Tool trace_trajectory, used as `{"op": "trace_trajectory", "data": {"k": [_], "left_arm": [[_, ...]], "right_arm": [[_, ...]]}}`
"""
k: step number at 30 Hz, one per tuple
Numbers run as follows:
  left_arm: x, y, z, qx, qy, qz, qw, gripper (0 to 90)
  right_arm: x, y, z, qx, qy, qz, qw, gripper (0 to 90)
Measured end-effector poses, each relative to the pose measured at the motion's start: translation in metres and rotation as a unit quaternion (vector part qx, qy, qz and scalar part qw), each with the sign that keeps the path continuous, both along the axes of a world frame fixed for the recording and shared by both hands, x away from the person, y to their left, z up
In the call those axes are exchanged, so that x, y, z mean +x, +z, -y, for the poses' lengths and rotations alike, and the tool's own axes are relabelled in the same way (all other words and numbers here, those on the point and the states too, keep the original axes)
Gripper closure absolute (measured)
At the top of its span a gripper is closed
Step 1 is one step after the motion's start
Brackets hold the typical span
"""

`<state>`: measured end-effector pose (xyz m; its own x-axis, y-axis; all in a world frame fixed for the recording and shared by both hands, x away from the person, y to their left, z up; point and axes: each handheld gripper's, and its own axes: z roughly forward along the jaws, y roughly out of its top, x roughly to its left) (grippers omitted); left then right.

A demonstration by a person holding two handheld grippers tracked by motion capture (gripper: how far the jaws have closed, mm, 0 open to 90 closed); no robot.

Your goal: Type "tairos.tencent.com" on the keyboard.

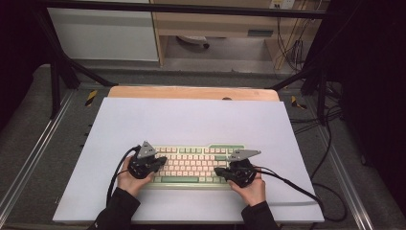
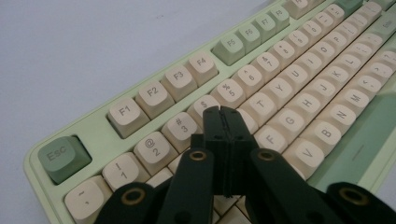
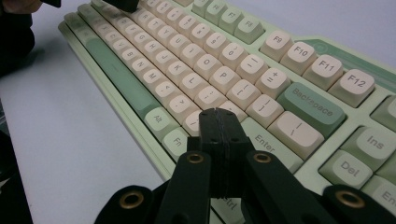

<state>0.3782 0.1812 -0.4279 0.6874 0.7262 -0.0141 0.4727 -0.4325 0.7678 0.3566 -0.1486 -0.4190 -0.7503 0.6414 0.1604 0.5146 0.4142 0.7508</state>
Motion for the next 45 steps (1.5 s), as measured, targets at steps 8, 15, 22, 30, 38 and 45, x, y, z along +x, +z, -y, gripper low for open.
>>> {"op": "trace_trajectory", "data": {"k": [8, 15, 22, 30, 38, 45], "left_arm": [[0.001, -0.003, 0.001, 0.003, -0.004, -0.003, 1.0000, 89.7], [-0.002, 0.001, 0.000, 0.000, -0.005, 0.001, 1.0000, 89.8], [-0.007, 0.005, -0.004, -0.006, -0.011, 0.002, 0.9999, 89.9], [-0.014, 0.008, -0.011, -0.011, -0.016, 0.003, 0.9998, 89.9], [-0.021, 0.008, -0.020, -0.015, -0.020, 0.001, 0.9997, 89.9], [-0.024, 0.010, -0.028, -0.024, -0.015, 0.002, 0.9996, 89.9]], "right_arm": [[0.000, 0.000, 0.000, 0.000, 0.000, -0.001, 1.0000, 90.0], [0.000, 0.000, 0.000, -0.001, 0.000, -0.001, 1.0000, 90.0], [-0.001, 0.002, 0.000, 0.002, 0.000, 0.000, 1.0000, 90.0], [-0.001, 0.003, 0.000, 0.005, 0.000, 0.000, 1.0000, 90.0], [-0.002, 0.005, -0.002, 0.011, 0.003, 0.000, 0.9999, 90.0], [-0.002, 0.005, -0.008, 0.009, 0.009, 0.001, 0.9999, 90.0]]}}
